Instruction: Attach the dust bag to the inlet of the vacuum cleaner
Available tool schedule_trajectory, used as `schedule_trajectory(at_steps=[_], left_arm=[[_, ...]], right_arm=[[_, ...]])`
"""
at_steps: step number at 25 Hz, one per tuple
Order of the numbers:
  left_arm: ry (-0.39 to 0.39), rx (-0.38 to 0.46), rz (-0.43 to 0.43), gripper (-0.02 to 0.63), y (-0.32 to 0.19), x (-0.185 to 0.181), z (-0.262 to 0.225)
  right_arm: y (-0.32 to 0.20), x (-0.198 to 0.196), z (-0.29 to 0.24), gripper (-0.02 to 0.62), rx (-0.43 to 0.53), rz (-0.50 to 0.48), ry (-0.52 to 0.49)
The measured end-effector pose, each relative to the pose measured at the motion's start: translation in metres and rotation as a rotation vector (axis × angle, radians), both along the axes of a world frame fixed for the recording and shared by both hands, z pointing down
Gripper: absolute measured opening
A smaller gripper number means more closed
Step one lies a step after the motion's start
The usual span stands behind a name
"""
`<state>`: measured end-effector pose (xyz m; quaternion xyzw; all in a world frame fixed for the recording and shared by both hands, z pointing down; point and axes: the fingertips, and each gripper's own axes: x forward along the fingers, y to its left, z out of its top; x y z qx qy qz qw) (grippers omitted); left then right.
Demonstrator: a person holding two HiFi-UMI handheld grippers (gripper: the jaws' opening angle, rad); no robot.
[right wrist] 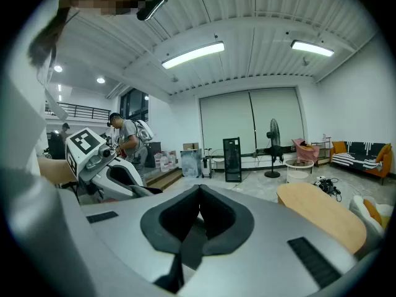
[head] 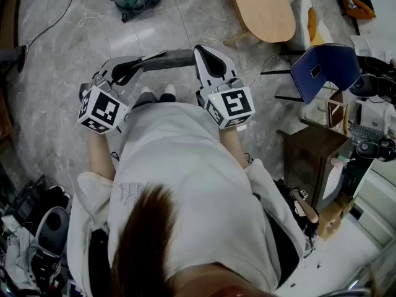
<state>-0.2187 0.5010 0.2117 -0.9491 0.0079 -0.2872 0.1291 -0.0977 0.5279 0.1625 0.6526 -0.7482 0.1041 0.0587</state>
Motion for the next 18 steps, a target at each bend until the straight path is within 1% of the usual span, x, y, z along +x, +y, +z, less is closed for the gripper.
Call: schedule_trajectory(at_steps=[6, 13, 18], left_arm=[[-0.012, 0.0, -0.008, 0.041, 0.015, 0.004, 0.002], [-0.007, 0.012, -0.019, 0.041, 0.023, 0.011, -0.006], [-0.009, 0.007, -0.037, 0.041, 0.022, 0.013, -0.001]], right_arm=[[0.011, 0.006, -0.001, 0.002, 0.008, -0.012, 0.0], [0.016, 0.01, -0.006, 0.002, 0.02, -0.043, 0.014], [0.016, 0.013, -0.01, 0.002, 0.063, -0.039, -0.015]])
